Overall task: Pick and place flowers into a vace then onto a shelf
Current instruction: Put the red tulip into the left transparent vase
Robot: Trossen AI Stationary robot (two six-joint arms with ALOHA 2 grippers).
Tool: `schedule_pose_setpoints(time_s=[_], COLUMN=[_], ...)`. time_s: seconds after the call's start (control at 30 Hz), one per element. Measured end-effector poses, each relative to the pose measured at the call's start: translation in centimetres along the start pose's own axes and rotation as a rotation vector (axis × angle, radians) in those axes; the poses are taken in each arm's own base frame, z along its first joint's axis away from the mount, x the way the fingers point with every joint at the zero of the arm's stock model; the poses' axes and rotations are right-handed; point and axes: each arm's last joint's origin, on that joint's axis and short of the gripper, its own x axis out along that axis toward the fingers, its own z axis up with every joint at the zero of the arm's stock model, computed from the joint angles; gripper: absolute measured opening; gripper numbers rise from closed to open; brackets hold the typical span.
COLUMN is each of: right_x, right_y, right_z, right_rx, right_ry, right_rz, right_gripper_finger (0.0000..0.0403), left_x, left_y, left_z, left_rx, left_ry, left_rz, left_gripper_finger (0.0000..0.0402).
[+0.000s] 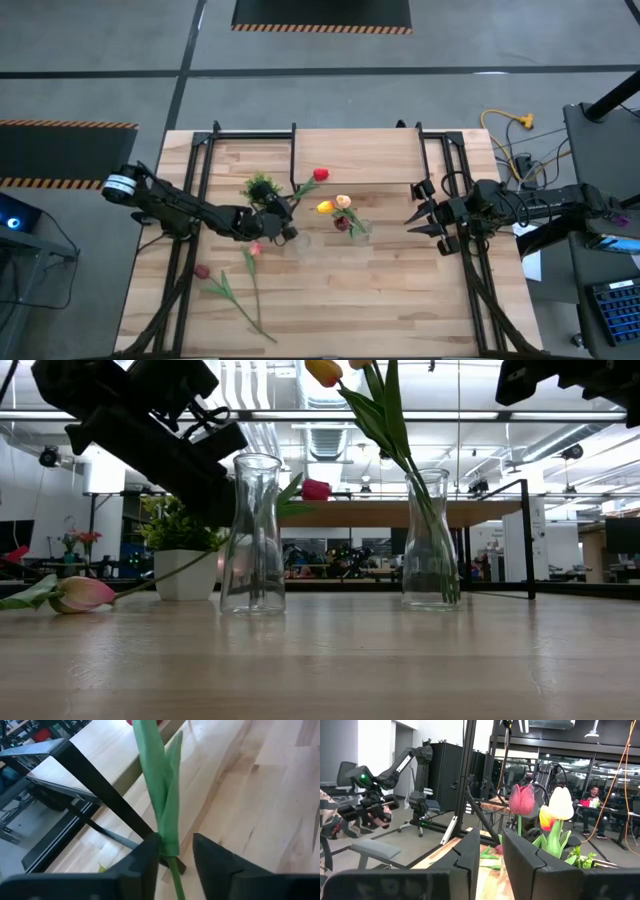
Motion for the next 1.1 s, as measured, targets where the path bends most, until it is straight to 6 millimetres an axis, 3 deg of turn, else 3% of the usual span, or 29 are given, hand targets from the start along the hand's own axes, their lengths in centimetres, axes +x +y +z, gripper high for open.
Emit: schedule_pose_setpoints(time_s=[0.2,0.27,0.63,0.87,1.1], right_x=[0.0,0.0,0.0,0.0,0.0], right_y=[0.0,0.0,0.0,0.0,0.0], right_z=[0.0,0.0,0.0,0.0,0.0], right_rx=[0.000,0.001,0.005,0.005,0.005], right_ry=[-0.001,-0.001,-0.001,0.000,0.000], right_rz=[0.000,0.000,0.000,0.000,0.000], right_gripper_finger=[0.0067,0.0064,0.0064,0.0061,0.0065], left_x=[-0.9,-1.4,-5.5,-8.2,-8.9], left_y=[0.8,1.4,5.4,7.0,6.7], left_z=[1.3,2.0,5.7,8.7,10.1], left_rx=[-0.052,-0.082,-0.303,-0.373,-0.356], left_ry=[-0.059,-0.085,-0.292,-0.590,-0.833], left_rz=[-0.007,-0.010,-0.074,-0.341,-0.540], left_gripper_finger=[0.0018,0.0008,0.0003,0.0002,0.0001])
